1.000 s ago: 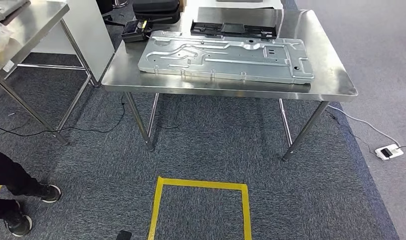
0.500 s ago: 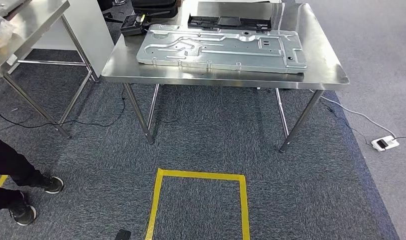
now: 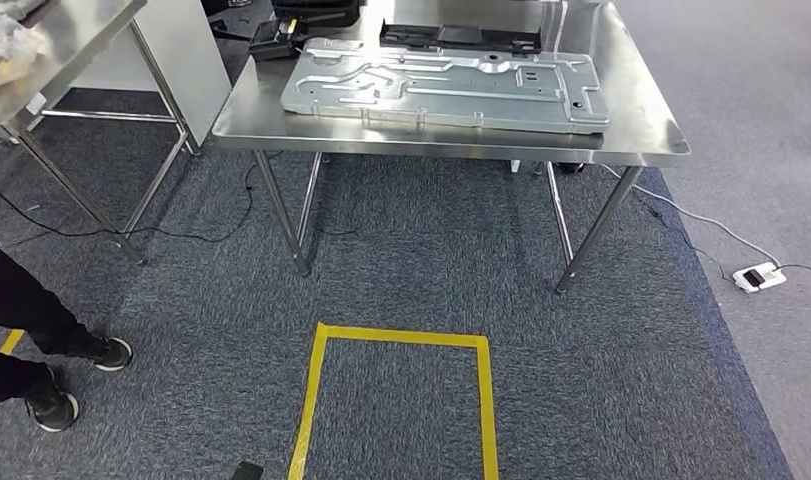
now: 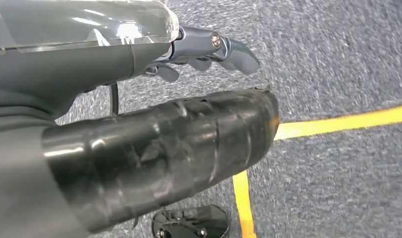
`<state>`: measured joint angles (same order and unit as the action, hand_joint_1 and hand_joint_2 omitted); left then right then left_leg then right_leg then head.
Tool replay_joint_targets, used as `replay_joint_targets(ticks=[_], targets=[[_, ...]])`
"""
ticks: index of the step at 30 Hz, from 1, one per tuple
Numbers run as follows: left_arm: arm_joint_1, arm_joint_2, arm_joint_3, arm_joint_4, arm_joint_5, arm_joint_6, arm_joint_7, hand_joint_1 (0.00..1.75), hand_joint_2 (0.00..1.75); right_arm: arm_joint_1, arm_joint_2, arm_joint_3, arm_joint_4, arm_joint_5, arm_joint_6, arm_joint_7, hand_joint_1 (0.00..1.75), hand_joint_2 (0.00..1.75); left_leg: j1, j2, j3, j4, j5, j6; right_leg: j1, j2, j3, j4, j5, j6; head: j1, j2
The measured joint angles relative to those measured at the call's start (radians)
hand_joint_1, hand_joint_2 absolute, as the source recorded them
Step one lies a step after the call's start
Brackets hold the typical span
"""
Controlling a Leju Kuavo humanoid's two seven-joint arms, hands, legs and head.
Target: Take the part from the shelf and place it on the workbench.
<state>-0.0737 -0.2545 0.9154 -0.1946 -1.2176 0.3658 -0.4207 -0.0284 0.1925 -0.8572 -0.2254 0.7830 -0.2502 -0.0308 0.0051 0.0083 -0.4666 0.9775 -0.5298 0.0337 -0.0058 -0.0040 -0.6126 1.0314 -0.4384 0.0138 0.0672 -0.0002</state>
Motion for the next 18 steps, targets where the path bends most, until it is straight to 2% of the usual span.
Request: replay_joint_targets(ticks=[1,3,4,5,6,7,8,10,11,13,15,16,18], targets=[[0.000,0.000,0.000,0.000,0.000,0.000,0.000,0.00,0.00,0.000,0.000,0.000,0.000,0.000,0.000,0.001,0.00,0.00,0.003,0.002,-0.008,-0.003,0.009,0.009,0.000,0.001,-0.010,0.024,-0.027,0.004,0.001,0.000],[-0.001,0.000,0.001,0.000,0.000,0.000,-0.001,0.00,0.00,0.001,0.000,0.000,0.001,0.000,0.002,0.003,0.00,0.00,0.003,0.004,-0.027,-0.003,0.025,0.020,-0.003,0.003,-0.047,0.132,-0.117,0.010,0.001,0.000],[0.000,0.000,0.001,0.000,0.000,0.000,-0.001,0.00,0.00,0.001,0.000,0.000,0.002,-0.001,0.006,0.005,0.00,0.00,0.003,0.005,-0.037,-0.001,0.032,0.022,-0.005,0.003,-0.067,0.199,-0.157,0.013,0.001,0.000],[0.000,0.000,0.001,0.000,0.000,0.000,-0.001,0.00,0.00,0.001,0.000,-0.001,0.002,-0.002,0.014,0.006,0.00,0.00,0.002,0.006,-0.047,0.003,0.038,0.022,-0.006,0.003,-0.077,0.249,-0.177,0.016,0.001,0.000],[0.001,0.000,0.002,0.000,-0.001,0.000,-0.001,0.00,0.00,0.001,0.000,-0.002,0.003,-0.004,0.023,0.008,0.00,0.00,0.002,0.006,-0.057,0.007,0.043,0.020,-0.008,0.003,-0.072,0.267,-0.176,0.018,0.001,0.000],[0.001,0.000,0.002,0.000,-0.001,0.000,-0.001,0.00,0.00,0.001,0.000,-0.003,0.003,-0.006,0.031,0.010,0.00,0.00,0.002,0.006,-0.067,0.013,0.047,0.019,-0.010,0.003,-0.044,0.243,-0.157,0.018,0.001,0.000],[0.001,0.000,0.002,0.000,-0.001,-0.001,-0.001,0.00,0.00,0.001,0.000,-0.005,0.004,-0.007,0.037,0.011,0.00,0.00,0.003,0.006,-0.076,0.020,0.050,0.017,-0.012,0.002,0.001,0.184,-0.130,0.018,0.001,0.000],[0.000,0.000,0.002,0.000,-0.001,-0.001,-0.001,0.00,0.00,0.000,0.000,-0.006,0.004,-0.007,0.045,0.011,0.00,0.00,0.002,0.006,-0.091,0.034,0.054,0.010,-0.011,0.003,0.092,0.042,-0.100,0.013,0.001,0.000],[0.000,0.000,0.002,0.000,-0.001,-0.001,-0.001,0.00,0.00,0.000,0.000,-0.006,0.004,-0.007,0.049,0.010,0.00,0.00,0.001,0.006,-0.095,0.038,0.056,0.005,-0.009,0.003,0.115,0.001,-0.095,0.010,0.001,0.000],[0.000,0.000,0.002,0.000,-0.001,-0.002,-0.001,0.00,0.00,0.001,0.000,-0.006,0.004,-0.006,0.057,0.007,0.00,0.00,-0.001,0.006,-0.100,0.041,0.065,-0.009,-0.002,0.004,0.115,-0.016,-0.091,0.000,0.000,0.000],[0.001,0.000,0.003,0.000,-0.001,-0.003,-0.001,0.00,0.00,0.000,0.000,-0.007,0.004,-0.006,0.064,0.002,0.00,0.00,0.000,0.003,-0.109,0.047,0.063,-0.021,-0.006,0.002,0.104,-0.024,-0.080,-0.016,0.001,0.000],[0.001,0.000,0.003,0.000,-0.001,-0.003,0.000,0.00,0.00,0.000,0.000,-0.007,0.004,-0.006,0.067,0.000,0.00,0.00,0.001,0.002,-0.119,0.065,0.044,-0.026,-0.009,0.001,0.096,-0.027,-0.072,-0.025,0.000,0.000],[0.002,0.001,0.004,0.000,-0.001,-0.003,0.000,0.00,0.00,0.000,-0.001,-0.008,0.004,-0.003,0.071,-0.001,0.00,0.00,0.004,0.000,-0.155,0.158,-0.033,-0.033,-0.009,-0.001,0.077,-0.029,-0.056,-0.039,-0.001,0.000]])
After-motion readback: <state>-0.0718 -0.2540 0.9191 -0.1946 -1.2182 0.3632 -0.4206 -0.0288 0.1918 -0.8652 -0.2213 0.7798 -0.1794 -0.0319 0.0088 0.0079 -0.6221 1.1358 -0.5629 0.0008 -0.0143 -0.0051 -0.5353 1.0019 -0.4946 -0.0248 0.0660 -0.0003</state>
